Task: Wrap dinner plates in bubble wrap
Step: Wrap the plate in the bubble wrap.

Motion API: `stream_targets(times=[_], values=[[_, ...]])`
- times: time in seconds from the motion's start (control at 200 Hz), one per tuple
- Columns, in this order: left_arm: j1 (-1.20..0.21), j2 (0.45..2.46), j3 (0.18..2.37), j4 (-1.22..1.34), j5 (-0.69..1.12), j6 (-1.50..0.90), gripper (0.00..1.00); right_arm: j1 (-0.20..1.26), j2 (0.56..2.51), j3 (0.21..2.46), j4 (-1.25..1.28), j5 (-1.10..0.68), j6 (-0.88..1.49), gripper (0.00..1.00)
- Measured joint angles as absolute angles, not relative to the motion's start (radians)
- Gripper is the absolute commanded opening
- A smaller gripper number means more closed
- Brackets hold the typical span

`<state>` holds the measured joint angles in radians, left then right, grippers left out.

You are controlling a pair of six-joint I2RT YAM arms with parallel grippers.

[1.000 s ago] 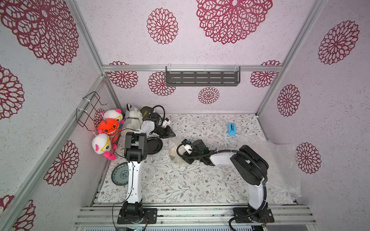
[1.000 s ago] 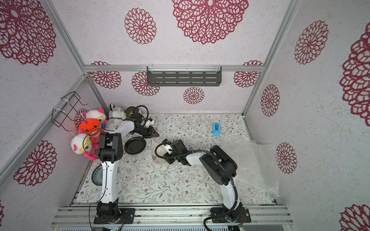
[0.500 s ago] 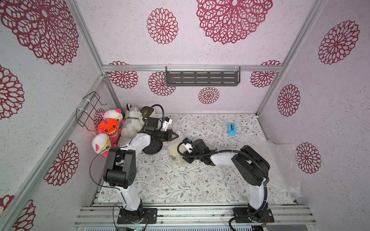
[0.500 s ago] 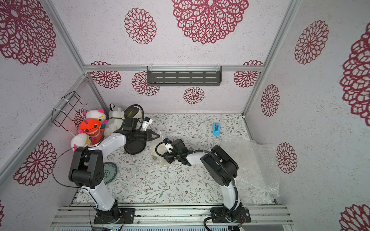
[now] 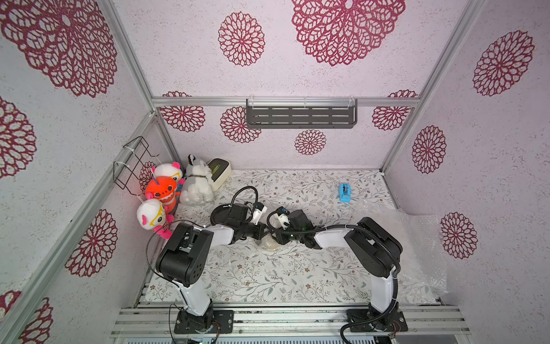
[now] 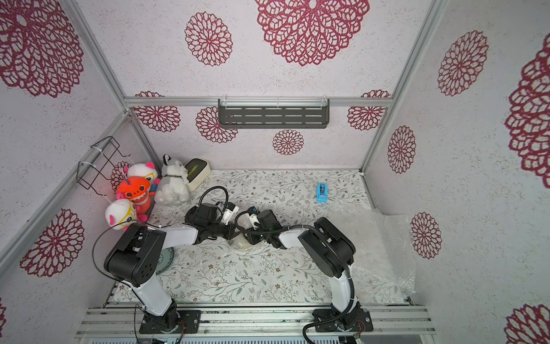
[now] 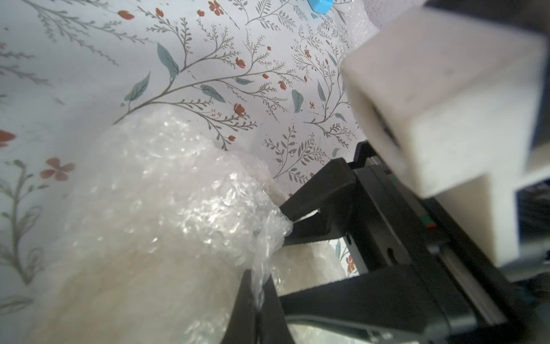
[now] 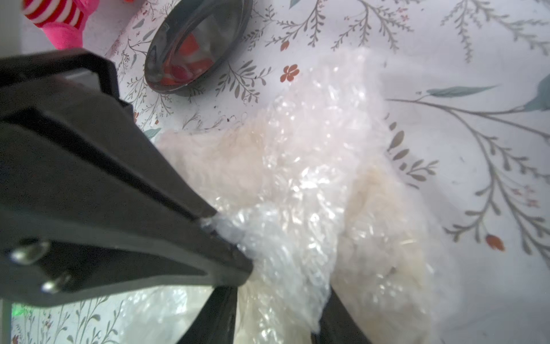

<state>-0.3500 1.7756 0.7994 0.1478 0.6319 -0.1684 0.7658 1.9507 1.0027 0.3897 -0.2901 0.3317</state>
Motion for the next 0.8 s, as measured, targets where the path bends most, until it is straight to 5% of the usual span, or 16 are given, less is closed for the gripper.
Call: stream_targets(times=[0.38, 0.801], values=[[-0.402, 1.803, 0.814, 0.114, 0.569, -0.08, 0.0, 0.672, 1.771, 0.975, 0.316, -0.279, 0.597, 0.52], [-0.402, 1.793, 0.793, 0.137, 0.558, -0.077, 0.0, 0.69, 1.881, 1.121, 0.137, -0.343, 0.918, 0.54]])
